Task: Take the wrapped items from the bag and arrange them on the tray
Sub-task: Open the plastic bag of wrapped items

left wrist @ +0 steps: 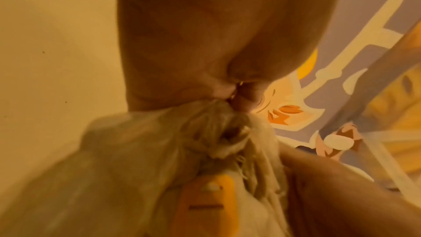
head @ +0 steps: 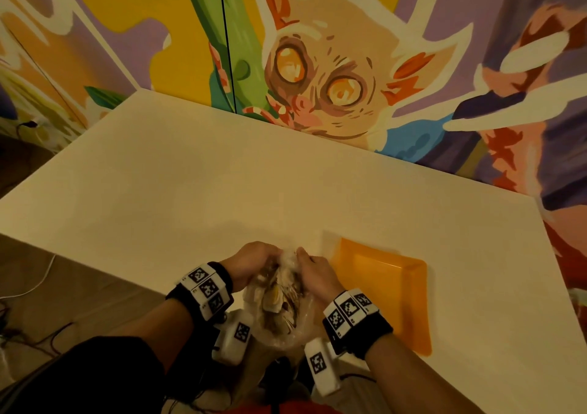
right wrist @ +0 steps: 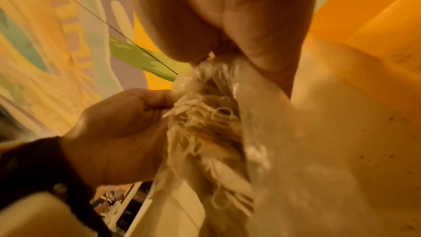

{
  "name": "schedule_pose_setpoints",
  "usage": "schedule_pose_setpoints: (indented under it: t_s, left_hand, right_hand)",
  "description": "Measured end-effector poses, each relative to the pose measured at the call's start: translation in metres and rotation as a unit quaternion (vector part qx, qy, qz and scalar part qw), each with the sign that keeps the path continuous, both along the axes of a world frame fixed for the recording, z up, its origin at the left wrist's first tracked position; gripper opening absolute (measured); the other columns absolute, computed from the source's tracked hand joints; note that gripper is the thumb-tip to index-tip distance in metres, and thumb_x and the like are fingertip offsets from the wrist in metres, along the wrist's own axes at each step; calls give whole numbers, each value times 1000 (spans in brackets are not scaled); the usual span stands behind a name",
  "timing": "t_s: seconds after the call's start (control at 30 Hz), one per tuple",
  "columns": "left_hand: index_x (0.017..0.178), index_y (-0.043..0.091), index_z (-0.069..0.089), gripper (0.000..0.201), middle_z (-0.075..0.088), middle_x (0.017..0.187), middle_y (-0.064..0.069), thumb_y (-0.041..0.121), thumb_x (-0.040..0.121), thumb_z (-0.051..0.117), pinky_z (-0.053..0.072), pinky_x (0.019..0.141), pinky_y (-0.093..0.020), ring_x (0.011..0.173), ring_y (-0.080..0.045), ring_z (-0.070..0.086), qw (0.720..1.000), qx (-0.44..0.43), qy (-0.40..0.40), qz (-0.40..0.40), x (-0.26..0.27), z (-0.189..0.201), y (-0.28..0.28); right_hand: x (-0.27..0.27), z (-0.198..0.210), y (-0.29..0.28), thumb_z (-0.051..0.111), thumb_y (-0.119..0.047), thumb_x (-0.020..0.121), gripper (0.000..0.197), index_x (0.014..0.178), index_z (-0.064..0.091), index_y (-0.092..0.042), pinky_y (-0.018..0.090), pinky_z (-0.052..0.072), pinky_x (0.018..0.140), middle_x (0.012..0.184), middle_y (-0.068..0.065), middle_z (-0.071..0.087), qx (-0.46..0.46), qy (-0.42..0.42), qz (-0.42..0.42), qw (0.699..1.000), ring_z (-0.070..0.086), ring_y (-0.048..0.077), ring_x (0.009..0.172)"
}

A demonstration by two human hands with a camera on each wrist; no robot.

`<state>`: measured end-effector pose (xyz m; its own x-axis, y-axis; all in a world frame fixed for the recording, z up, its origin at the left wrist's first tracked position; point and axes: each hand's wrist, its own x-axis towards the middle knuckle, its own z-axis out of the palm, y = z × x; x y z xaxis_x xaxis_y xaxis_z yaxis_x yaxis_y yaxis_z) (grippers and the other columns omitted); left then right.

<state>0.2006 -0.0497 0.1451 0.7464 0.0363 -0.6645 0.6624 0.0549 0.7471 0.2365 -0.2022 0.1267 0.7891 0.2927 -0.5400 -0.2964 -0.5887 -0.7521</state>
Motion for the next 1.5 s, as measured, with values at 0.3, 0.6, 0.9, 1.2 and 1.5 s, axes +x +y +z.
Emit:
schedule_pose_setpoints:
  t_s: [0.3, 0.6, 0.9, 1.2, 1.5]
  left_hand:
    - [74, 6, 59, 45, 59, 70, -11, 34, 104, 39, 44, 69, -33, 67, -26, 56, 998, 60, 17, 17, 5, -11, 2]
    - [109, 11, 57, 26, 58, 94, -6, 34, 100, 47, 45, 64, -31, 72, -19, 54, 987, 138, -77, 38, 10, -10, 1]
    - [127, 5, 41, 53, 62, 104, -12, 40, 91, 61, 54, 56, -30, 76, -24, 66, 957, 265, 69, -98, -23, -15, 13]
    - [92, -16, 65, 23, 71, 83, -29, 6, 90, 65, 60, 74, -44, 76, -36, 73, 991, 66, 106, -39, -45, -18, 12]
    - [107, -17, 55, 22, 62, 113, -31, -17, 90, 42, 58, 79, -46, 97, -42, 65, 964, -149, 45, 216, -42, -33, 2]
  right_hand:
    - [-5, -11, -2, 59, -37, 94, 24, 91, 68, -16, 20, 46, 64, 74, -9, 67, 100, -176, 13, 979, 60, 4, 67]
    - [24, -6, -1, 46, -41, 100, 42, 68, 60, -18, 31, 46, 68, 67, 0, 59, -7, -83, -34, 996, 55, 17, 67]
    - [2, 31, -10, 51, -40, 97, 44, 122, 53, -3, 26, 48, 76, 121, 14, 63, -252, -90, 116, 957, 62, 27, 107]
    - [-30, 16, -17, 61, -22, 94, 36, 120, 52, 1, 33, 57, 74, 103, 14, 67, -112, 122, 67, 984, 69, 26, 86]
    - [-32, 4, -16, 35, 24, 87, 38, 118, 53, 9, 42, 57, 65, 103, 24, 65, 218, 278, -239, 904, 65, 38, 97]
